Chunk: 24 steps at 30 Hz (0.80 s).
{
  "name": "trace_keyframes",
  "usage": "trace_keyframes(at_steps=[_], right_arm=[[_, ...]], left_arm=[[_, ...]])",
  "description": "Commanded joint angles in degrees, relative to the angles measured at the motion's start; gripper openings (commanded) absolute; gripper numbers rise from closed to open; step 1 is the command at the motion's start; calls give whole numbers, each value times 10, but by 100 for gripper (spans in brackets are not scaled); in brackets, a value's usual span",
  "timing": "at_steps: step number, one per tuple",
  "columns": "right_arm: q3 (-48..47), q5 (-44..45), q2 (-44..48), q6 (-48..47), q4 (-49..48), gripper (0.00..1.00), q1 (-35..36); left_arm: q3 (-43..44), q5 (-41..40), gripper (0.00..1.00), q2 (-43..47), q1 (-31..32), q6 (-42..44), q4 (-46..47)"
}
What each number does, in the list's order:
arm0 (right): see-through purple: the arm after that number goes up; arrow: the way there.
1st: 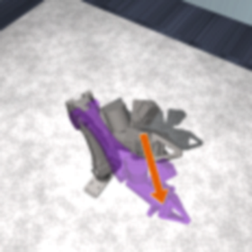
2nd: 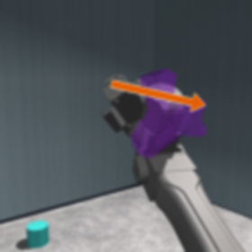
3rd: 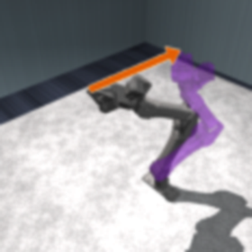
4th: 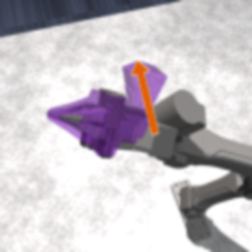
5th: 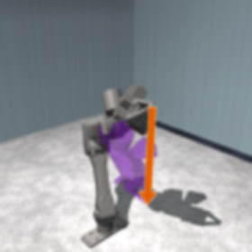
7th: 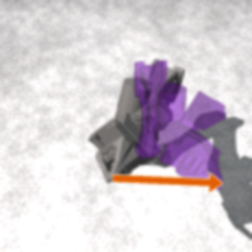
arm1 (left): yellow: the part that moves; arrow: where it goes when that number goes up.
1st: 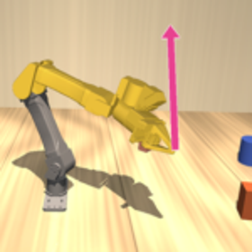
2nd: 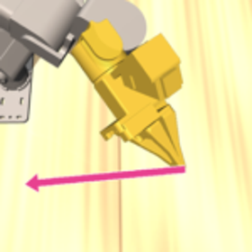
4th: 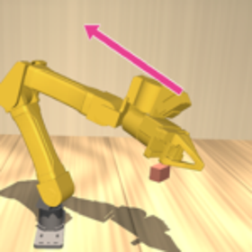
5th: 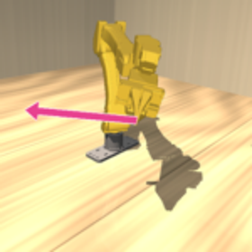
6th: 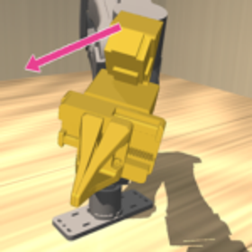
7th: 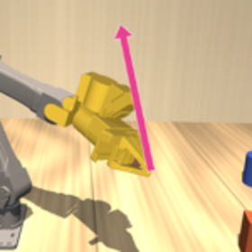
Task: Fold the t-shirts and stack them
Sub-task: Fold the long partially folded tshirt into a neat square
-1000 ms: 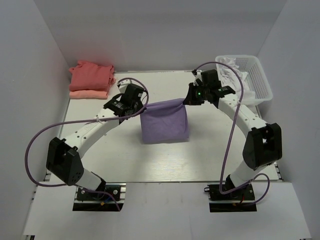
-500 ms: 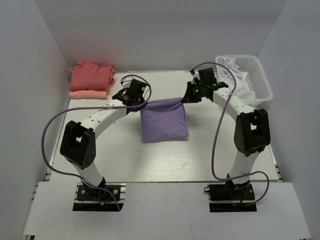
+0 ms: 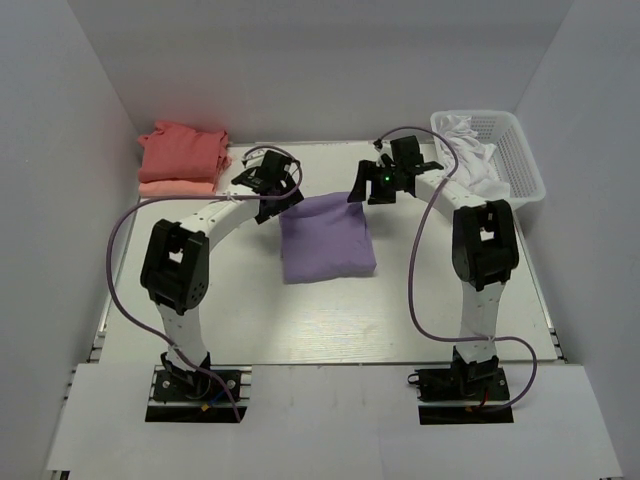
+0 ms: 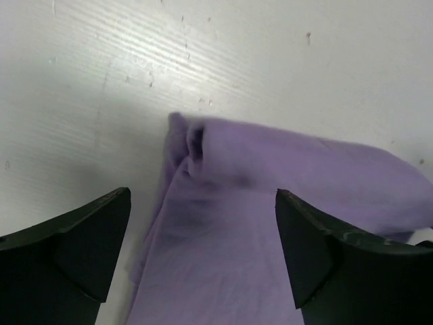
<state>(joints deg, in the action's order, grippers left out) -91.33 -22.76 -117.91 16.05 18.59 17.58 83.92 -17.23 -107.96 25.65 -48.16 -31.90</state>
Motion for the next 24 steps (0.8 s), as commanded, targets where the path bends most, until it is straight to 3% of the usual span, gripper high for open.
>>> trace_keyframes(at_steps=[1,9,13,18,24], right_arm=[[-39,-3,-1,-6,-20,91,-10],[26,-7,90,-6,-42,91,-7],[88,-86,118,9,-100,91,-3],[92,-174,64,61,-180,91,-2],[48,-183,-23,121,-251,91,-4]], left_arm=[[51,-5,100,6,-9,10,-15],[27,57,100,42,-9,69,20],[7,129,100,36,0,93,77],[12,191,100,-7,-8,100,123],[14,183,100,-59,-13,112,167]])
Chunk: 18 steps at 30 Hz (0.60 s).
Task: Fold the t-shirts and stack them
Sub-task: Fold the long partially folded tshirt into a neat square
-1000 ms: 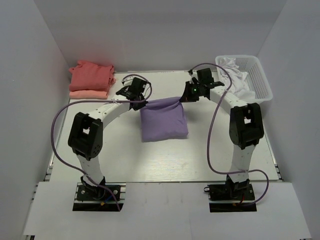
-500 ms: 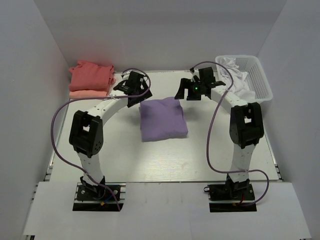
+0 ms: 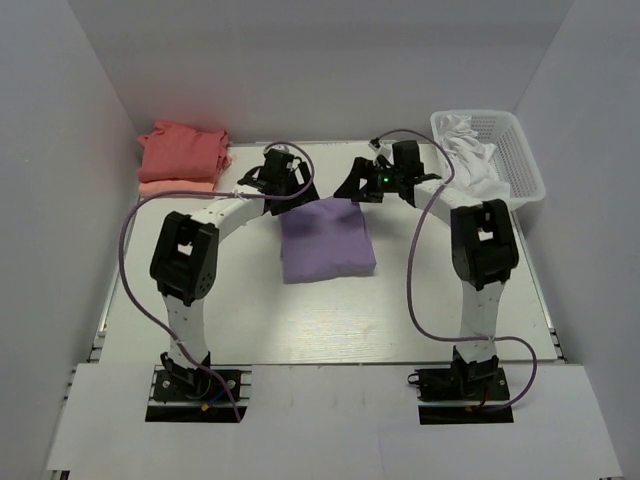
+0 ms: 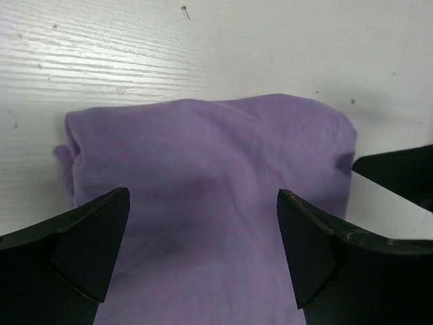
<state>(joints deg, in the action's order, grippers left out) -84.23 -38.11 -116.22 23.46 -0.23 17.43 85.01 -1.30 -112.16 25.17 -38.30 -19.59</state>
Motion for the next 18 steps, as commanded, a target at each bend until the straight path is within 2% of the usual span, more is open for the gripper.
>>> trace_keyframes(at_steps=[1,3,9,15,18], right_arm=[[-25,-30,-65,60,-74,91,-6],[-23,-22,-81,67,-84,91,-5],[-13,16,-129,63,-79,91,-18],[7,20,-122,48,-72,91,-23],[-4,24,-90,26,-49,91,-23]], left_arm=[[3,24,100,-25,-8,14,44],[-2,-8,100,-41,-14,1,44],[-14,18,100,-77,-36,1,44],[-38,61,100,-59,-49,16,63],[-3,71,100,-43,-49,38,47]])
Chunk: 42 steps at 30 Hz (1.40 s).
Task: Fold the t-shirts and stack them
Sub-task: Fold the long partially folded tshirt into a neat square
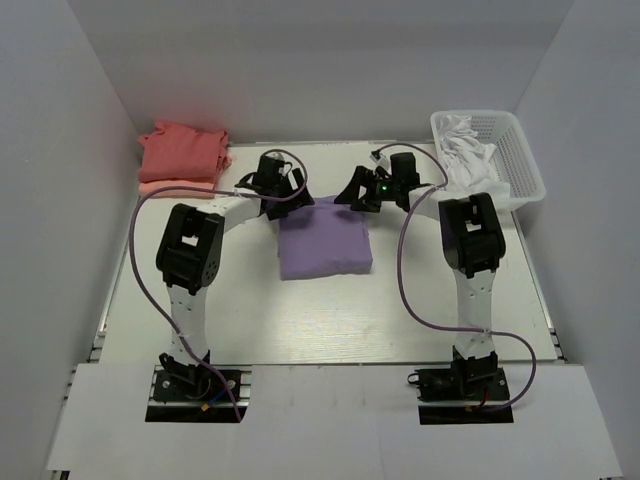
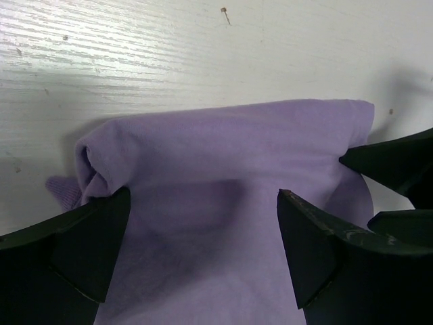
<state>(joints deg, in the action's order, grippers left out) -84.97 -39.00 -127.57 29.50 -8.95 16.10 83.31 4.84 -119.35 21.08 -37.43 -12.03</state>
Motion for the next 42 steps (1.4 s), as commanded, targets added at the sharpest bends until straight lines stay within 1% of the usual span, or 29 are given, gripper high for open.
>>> trace_keyframes(at_steps=[1,4,5,8,9,10,11,12,13,14,15,16,17,18,21,22,24,25,27,32,37,40,41,42], right_arm=[[2,42,31,-38,42,91,-9],[15,53,111,-53,53,91,-7],[21,53,123,-58,53,91,-8],[65,56,195,-68,62,91,-7],[95,51,239,-67,51,91,-4],[114,50,252,-57,43,91,-1],[169,47,264,-52,33,91,1],[186,39,286,-44,8,91,4],[202,33,303,-28,1,91,6],[244,16,310,-23,-13,91,9],[257,9,320,-16,-23,91,12],[269,-13,332,-4,-40,91,21],[293,-17,339,-1,-53,91,24],[314,-20,341,0,-56,91,27],[352,-35,330,2,-83,91,42],[357,-59,326,2,-93,91,44],[387,-78,305,27,-119,91,46],[394,-85,295,35,-144,91,46],[417,-81,274,44,-160,91,38],[444,-55,232,31,-162,91,18],[467,-29,229,13,-155,91,-2],[455,-2,260,-15,-105,91,0],[452,2,269,-25,-96,91,-2],[444,17,280,-30,-65,91,-2]], left_arm=[[24,4,100,44,-8,37,-40],[38,-26,100,79,-8,53,-74],[38,-41,100,109,-8,53,-87],[6,-67,100,154,-3,58,-105],[-6,-67,100,184,3,53,-112],[-21,-67,100,199,3,53,-112],[-56,-32,100,210,9,46,-101],[-76,0,100,220,9,39,-68],[-98,51,100,235,9,32,-50],[-136,74,100,242,15,19,-34],[-153,92,100,242,15,13,-7],[-167,114,100,247,21,5,3],[-194,123,100,247,30,5,16],[-207,123,100,254,36,-3,40],[-245,134,100,254,58,-3,64],[-254,134,100,254,58,-3,69],[-285,134,100,254,65,-8,87],[-309,134,100,254,65,-8,102],[-328,140,100,254,65,-13,107],[-379,99,100,248,59,-7,86],[-386,66,100,254,54,3,68],[-369,71,100,254,54,9,54],[-364,64,100,269,59,9,47],[-359,55,100,280,59,14,34]])
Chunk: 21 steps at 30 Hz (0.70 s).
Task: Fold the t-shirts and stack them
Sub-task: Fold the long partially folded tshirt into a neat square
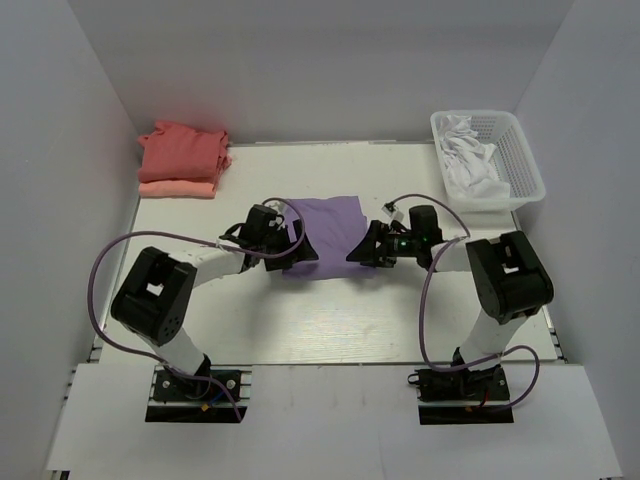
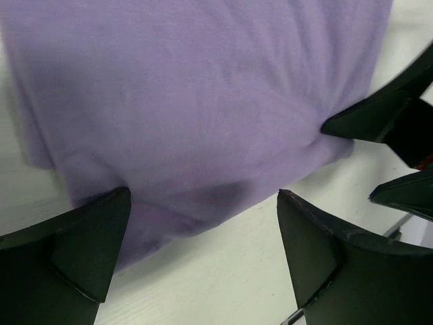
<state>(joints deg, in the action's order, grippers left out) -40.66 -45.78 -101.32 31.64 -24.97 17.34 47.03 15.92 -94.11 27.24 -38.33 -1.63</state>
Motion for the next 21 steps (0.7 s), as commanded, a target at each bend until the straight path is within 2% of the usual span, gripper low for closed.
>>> trace_keyframes(at_steps=[1,3,5,9,13,18,21], right_arm=[[-5,92,52,-65,112,91,-12],[-35,119,76,-93,175,91,-10],[-44,134,131,-108,190,91,-10],[-48,193,209,-142,249,91,-7],[-23,227,262,-156,287,91,-8],[13,213,316,-149,293,91,-9],[17,213,343,-157,313,91,-7]], left_arm=[[14,-63,100,42,3,23,-76],[35,-87,100,85,4,31,-108],[58,-120,100,109,4,38,-130],[90,-154,100,124,-3,45,-185],[128,-166,100,72,-4,45,-221],[162,-190,100,-5,-4,39,-219],[177,-204,94,-30,-9,39,-219]])
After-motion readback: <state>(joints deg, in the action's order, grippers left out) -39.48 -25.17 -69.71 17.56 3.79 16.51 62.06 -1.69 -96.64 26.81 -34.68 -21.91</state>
